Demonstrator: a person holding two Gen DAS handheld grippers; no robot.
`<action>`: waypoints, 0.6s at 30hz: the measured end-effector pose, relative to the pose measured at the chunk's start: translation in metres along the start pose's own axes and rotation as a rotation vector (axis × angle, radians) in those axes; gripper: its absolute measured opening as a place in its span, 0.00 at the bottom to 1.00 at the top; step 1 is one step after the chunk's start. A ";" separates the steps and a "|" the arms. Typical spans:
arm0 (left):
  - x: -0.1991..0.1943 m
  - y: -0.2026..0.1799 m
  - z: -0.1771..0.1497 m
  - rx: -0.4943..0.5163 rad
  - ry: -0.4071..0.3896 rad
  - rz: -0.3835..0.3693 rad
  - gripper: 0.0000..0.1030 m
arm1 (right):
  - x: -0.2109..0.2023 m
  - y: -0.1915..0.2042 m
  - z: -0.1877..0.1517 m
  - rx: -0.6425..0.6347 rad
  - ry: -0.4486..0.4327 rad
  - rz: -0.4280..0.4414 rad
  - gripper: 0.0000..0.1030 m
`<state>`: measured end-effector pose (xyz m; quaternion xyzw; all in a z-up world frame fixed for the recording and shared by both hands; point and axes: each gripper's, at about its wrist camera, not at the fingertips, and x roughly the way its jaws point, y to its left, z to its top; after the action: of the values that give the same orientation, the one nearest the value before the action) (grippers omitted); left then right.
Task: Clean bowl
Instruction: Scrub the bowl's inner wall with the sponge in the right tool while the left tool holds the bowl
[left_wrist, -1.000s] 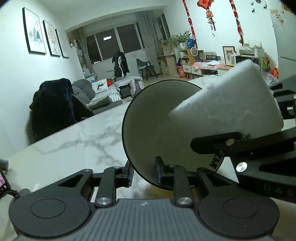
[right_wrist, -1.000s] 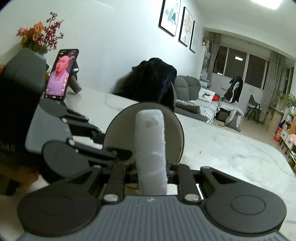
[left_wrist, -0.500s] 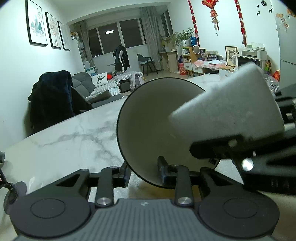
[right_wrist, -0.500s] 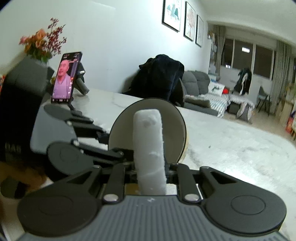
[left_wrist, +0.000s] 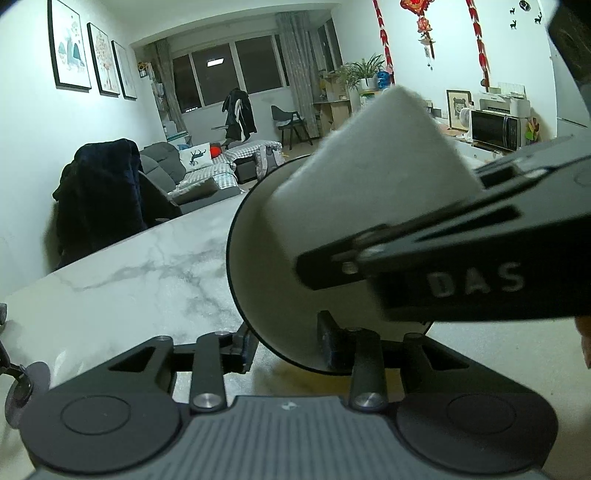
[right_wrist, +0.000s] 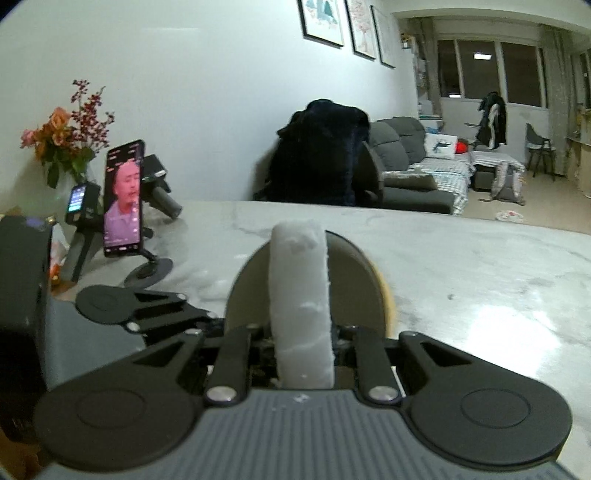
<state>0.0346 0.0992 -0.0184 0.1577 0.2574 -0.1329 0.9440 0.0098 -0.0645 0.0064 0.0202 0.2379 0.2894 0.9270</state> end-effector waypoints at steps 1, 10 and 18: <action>0.000 0.001 0.000 -0.008 0.002 -0.004 0.35 | 0.001 0.002 0.001 -0.006 -0.003 -0.007 0.18; 0.002 0.003 0.000 -0.037 0.008 -0.023 0.35 | -0.003 -0.006 0.001 0.024 -0.019 -0.034 0.18; 0.000 0.000 -0.001 -0.048 0.008 -0.052 0.36 | -0.015 -0.020 -0.013 0.081 -0.007 -0.047 0.17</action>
<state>0.0343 0.1001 -0.0195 0.1290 0.2682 -0.1505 0.9427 0.0035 -0.0910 -0.0021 0.0532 0.2463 0.2578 0.9328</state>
